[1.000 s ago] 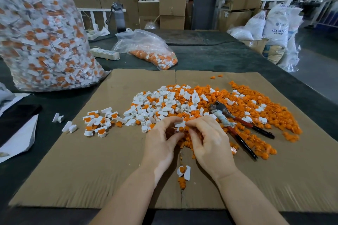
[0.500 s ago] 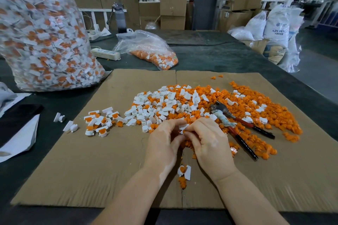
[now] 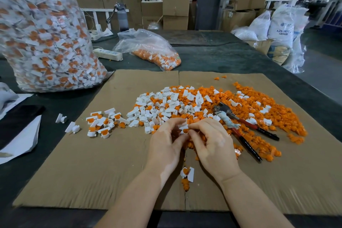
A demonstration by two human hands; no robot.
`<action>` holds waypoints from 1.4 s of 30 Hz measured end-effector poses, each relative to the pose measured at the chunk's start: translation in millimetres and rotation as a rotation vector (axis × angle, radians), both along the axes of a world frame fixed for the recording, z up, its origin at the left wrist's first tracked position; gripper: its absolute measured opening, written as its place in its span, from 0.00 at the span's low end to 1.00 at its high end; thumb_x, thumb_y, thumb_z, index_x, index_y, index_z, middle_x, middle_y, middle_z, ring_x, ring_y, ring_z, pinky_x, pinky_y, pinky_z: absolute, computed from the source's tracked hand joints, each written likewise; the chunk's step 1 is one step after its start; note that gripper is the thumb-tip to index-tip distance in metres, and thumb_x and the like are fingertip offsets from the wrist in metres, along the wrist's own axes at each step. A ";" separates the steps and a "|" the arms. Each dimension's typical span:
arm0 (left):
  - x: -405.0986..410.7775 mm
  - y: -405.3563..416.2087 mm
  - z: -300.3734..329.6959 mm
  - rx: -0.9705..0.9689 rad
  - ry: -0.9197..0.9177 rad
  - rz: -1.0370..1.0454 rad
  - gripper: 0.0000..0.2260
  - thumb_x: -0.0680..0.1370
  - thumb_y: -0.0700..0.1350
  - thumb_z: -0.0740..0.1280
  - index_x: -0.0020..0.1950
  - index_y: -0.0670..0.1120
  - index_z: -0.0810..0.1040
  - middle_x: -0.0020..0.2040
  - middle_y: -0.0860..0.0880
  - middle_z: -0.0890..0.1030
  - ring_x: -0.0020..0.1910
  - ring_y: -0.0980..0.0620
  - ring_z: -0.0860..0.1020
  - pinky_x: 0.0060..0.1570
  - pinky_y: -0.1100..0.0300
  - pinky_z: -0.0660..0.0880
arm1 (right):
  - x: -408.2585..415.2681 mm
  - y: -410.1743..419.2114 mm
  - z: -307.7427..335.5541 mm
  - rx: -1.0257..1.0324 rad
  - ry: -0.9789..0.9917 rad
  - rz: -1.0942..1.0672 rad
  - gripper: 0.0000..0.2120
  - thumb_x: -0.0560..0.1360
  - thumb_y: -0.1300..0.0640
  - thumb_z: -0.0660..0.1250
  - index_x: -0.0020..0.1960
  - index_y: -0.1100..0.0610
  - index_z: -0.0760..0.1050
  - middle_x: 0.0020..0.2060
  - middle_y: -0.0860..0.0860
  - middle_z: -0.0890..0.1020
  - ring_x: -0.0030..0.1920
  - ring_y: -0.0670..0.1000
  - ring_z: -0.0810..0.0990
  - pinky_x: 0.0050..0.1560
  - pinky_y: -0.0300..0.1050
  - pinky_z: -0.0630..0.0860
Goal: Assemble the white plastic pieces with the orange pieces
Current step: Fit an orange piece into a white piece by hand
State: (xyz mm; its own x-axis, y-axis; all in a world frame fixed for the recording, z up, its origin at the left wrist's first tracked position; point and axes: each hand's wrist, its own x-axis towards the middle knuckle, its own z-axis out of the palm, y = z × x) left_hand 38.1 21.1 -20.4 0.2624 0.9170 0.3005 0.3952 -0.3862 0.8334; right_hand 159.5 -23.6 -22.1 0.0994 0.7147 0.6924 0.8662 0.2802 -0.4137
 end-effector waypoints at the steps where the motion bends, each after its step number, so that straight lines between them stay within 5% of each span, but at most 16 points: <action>1: 0.2 0.0 0.8 0.009 0.002 0.016 0.11 0.75 0.43 0.69 0.56 0.54 0.77 0.47 0.58 0.76 0.45 0.65 0.73 0.44 0.79 0.67 | 0.3 0.2 0.0 0.005 0.013 -0.007 0.03 0.73 0.64 0.69 0.46 0.60 0.81 0.41 0.50 0.81 0.44 0.48 0.78 0.48 0.38 0.75; 9: -20.1 10.4 1.1 0.043 0.073 0.222 0.04 0.77 0.46 0.66 0.50 0.50 0.79 0.46 0.53 0.72 0.52 0.53 0.70 0.43 0.66 0.61 | 1.2 1.3 -2.6 0.037 0.012 -0.029 0.03 0.72 0.66 0.70 0.43 0.60 0.80 0.39 0.50 0.80 0.43 0.47 0.77 0.47 0.34 0.72; 15: -63.3 39.7 -1.1 0.012 0.188 0.484 0.06 0.78 0.43 0.65 0.51 0.44 0.81 0.48 0.48 0.68 0.58 0.45 0.67 0.56 0.59 0.61 | 0.7 2.2 -3.9 0.048 0.004 -0.038 0.04 0.71 0.68 0.70 0.42 0.61 0.80 0.38 0.50 0.80 0.41 0.48 0.77 0.46 0.36 0.72; 20: -73.7 47.8 -2.2 0.013 0.333 0.632 0.07 0.78 0.45 0.65 0.53 0.49 0.81 0.56 0.44 0.72 0.62 0.44 0.64 0.60 0.50 0.61 | 0.2 2.7 -3.2 0.028 -0.006 -0.050 0.04 0.70 0.68 0.71 0.41 0.61 0.80 0.37 0.50 0.80 0.41 0.50 0.77 0.45 0.38 0.72; 25: -62.4 47.9 0.7 0.130 0.496 0.564 0.09 0.76 0.50 0.67 0.56 0.53 0.81 0.59 0.48 0.71 0.60 0.46 0.63 0.58 0.51 0.57 | -0.6 2.7 -2.8 0.015 -0.012 -0.052 0.04 0.70 0.68 0.71 0.41 0.60 0.80 0.37 0.50 0.80 0.41 0.50 0.78 0.43 0.41 0.76; 31: -56.0 54.7 3.5 0.052 0.628 0.487 0.10 0.77 0.51 0.67 0.57 0.55 0.80 0.60 0.52 0.71 0.61 0.48 0.61 0.56 0.51 0.58 | 0.9 2.4 -3.6 0.003 -0.013 -0.056 0.04 0.71 0.67 0.71 0.41 0.60 0.80 0.37 0.49 0.80 0.41 0.49 0.77 0.44 0.39 0.75; 35: -55.9 50.5 6.7 0.103 0.516 0.497 0.07 0.76 0.52 0.67 0.52 0.54 0.82 0.56 0.52 0.75 0.60 0.48 0.65 0.55 0.52 0.57 | 0.7 3.1 -3.8 0.002 -0.011 -0.057 0.04 0.71 0.67 0.71 0.41 0.60 0.80 0.37 0.49 0.80 0.41 0.49 0.77 0.44 0.38 0.74; 37: -52.0 45.7 10.5 0.166 0.364 0.399 0.07 0.76 0.49 0.68 0.52 0.51 0.82 0.51 0.52 0.80 0.55 0.52 0.72 0.57 0.56 0.65 | 0.5 3.4 -3.7 0.011 -0.010 -0.047 0.04 0.71 0.67 0.70 0.42 0.60 0.80 0.38 0.50 0.80 0.42 0.49 0.78 0.44 0.39 0.75; 39: -42.5 35.5 17.1 0.101 0.131 0.261 0.07 0.76 0.45 0.69 0.52 0.48 0.82 0.41 0.57 0.80 0.43 0.61 0.76 0.46 0.69 0.70 | 0.1 3.3 -3.2 0.024 -0.007 -0.029 0.04 0.72 0.67 0.70 0.45 0.61 0.81 0.40 0.50 0.81 0.43 0.48 0.79 0.47 0.38 0.75; 42: -24.6 20.8 22.4 -0.072 -0.054 0.085 0.07 0.75 0.43 0.70 0.51 0.52 0.80 0.41 0.58 0.80 0.43 0.61 0.78 0.42 0.72 0.71 | -1.2 1.8 -1.3 0.011 0.014 -0.001 0.07 0.73 0.64 0.69 0.51 0.60 0.81 0.44 0.51 0.82 0.47 0.47 0.79 0.52 0.34 0.72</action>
State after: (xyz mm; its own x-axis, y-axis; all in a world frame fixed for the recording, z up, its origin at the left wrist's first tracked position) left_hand 13.6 42.0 2.0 0.1678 0.9550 0.2444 0.3776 -0.2913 0.8790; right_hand 158.3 -21.8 -23.3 0.1104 0.7066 0.6989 0.8606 0.2839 -0.4228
